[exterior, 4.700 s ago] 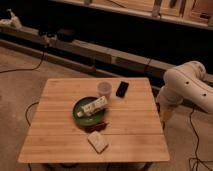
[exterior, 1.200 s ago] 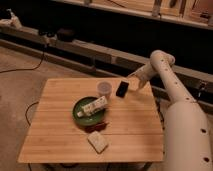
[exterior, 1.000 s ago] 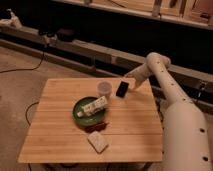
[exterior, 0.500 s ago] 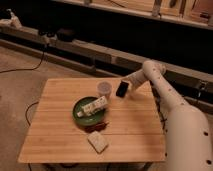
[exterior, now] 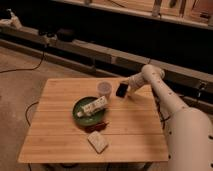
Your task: Place the eraser in the ceramic cup
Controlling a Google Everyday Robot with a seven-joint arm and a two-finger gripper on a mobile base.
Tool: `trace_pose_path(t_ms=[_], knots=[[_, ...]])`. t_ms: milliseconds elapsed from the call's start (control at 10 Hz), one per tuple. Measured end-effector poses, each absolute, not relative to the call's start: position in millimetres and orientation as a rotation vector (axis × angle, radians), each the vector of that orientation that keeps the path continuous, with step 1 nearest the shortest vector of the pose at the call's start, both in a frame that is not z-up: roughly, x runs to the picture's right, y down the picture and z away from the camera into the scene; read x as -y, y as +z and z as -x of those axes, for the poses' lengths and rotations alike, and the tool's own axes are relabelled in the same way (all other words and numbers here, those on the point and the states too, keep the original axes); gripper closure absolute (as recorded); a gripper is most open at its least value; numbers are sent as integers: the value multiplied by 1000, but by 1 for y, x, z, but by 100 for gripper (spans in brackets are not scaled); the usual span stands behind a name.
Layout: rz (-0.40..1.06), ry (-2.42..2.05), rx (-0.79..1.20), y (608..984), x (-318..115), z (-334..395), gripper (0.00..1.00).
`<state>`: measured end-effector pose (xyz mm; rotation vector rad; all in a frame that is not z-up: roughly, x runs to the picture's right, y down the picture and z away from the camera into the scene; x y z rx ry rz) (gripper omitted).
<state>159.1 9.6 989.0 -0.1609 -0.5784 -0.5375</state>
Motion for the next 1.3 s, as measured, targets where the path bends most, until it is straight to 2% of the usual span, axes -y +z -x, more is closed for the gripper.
trace_pose_path(t_ms=[500,1300], knots=[[196,-534,590,994,-19,-162,35],[171,-521,570,1003,-3,-161,35]])
